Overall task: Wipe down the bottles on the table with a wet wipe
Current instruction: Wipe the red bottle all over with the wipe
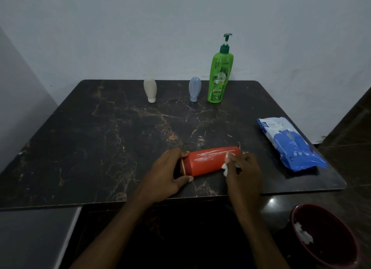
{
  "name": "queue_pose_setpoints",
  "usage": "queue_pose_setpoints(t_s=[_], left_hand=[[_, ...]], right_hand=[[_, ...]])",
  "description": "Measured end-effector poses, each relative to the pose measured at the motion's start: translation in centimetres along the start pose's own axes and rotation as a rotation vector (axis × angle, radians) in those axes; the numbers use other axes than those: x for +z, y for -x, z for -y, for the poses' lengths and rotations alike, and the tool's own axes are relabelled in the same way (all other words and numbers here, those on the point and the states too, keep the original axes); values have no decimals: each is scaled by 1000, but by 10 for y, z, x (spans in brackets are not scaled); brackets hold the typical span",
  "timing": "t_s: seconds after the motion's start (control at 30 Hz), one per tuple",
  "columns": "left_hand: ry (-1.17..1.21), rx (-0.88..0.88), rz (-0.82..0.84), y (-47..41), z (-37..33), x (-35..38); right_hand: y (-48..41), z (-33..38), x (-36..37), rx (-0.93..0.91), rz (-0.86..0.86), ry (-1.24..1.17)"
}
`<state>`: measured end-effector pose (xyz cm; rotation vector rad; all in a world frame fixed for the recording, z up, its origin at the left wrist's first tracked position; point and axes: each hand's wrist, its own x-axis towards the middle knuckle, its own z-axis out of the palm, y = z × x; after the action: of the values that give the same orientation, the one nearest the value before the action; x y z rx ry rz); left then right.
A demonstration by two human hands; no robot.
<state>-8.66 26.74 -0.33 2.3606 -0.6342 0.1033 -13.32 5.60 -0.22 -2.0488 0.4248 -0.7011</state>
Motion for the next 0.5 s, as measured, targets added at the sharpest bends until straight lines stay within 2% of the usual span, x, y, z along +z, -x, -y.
queue_pose_setpoints(t_s=[0.1, 0.17, 0.23, 0.4, 0.5], left_hand=[[-12, 6, -24, 1, 1, 1], [-10, 7, -21, 2, 1, 1], [-4, 15, -24, 3, 0, 0], [4, 21, -7, 2, -1, -1], [-1, 20, -15, 2, 0, 0]], right_hand=[[29, 18, 20, -198, 146, -70], [39, 20, 26, -264, 217, -98], [31, 16, 22, -229, 211, -106], [2, 6, 0, 19, -6, -78], [19, 19, 13, -79, 24, -63]])
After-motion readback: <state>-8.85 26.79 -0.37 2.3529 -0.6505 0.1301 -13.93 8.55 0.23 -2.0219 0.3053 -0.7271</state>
